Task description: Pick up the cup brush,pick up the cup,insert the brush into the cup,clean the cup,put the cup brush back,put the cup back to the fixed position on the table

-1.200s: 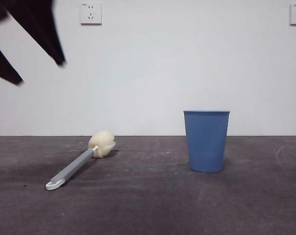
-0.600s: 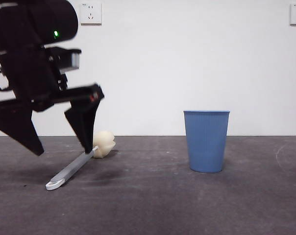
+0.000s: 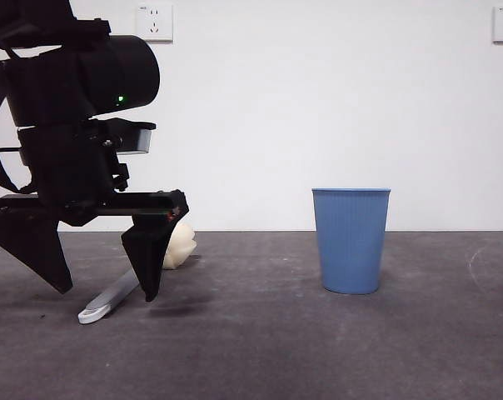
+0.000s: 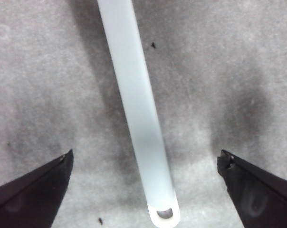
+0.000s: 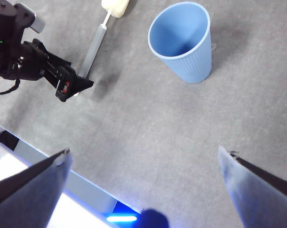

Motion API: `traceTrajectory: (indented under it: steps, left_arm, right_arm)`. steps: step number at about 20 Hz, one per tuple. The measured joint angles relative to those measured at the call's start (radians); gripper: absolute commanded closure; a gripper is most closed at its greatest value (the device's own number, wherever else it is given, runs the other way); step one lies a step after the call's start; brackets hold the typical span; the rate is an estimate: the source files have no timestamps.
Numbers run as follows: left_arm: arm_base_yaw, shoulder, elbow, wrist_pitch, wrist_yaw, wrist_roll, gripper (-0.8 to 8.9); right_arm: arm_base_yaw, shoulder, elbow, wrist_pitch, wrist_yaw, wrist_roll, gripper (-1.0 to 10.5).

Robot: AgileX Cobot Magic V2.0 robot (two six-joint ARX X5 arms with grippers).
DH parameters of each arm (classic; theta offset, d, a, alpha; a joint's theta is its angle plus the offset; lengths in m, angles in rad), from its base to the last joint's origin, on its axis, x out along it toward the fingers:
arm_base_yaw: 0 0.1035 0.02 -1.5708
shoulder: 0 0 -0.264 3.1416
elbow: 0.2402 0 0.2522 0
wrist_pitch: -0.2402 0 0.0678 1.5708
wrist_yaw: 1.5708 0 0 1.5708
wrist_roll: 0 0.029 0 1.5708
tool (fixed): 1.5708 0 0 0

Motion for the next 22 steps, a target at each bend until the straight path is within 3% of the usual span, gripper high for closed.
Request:
traceTrajectory:
  steps: [9, 10, 14, 15, 22]
  left_arm:
    - [-0.027, 0.032, 0.0, -0.01, -0.024, -0.043, 2.52]
    - [-0.027, 0.032, 0.0, -0.01, -0.024, -0.05, 2.8]
    - [-0.027, 0.032, 0.0, -0.01, -0.022, -0.058, 7.06]
    - [-0.027, 0.032, 0.001, -0.01, -0.021, -0.059, 7.48]
    - [-0.029, 0.032, 0.006, -0.022, 0.005, -0.071, 7.62]
  right_arm:
    - [0.0, 0.0, 0.0, 0.0, 0.0, 0.008, 2.9]
    - [0.0, 0.0, 0.0, 0.0, 0.0, 0.01, 2.9]
    - [0.0, 0.0, 0.0, 0.0, 0.0, 0.01, 2.9]
    - [0.0, 0.0, 0.0, 0.0, 0.0, 0.01, 2.9]
    - [0.0, 0.0, 0.0, 0.0, 0.0, 0.011, 2.9]
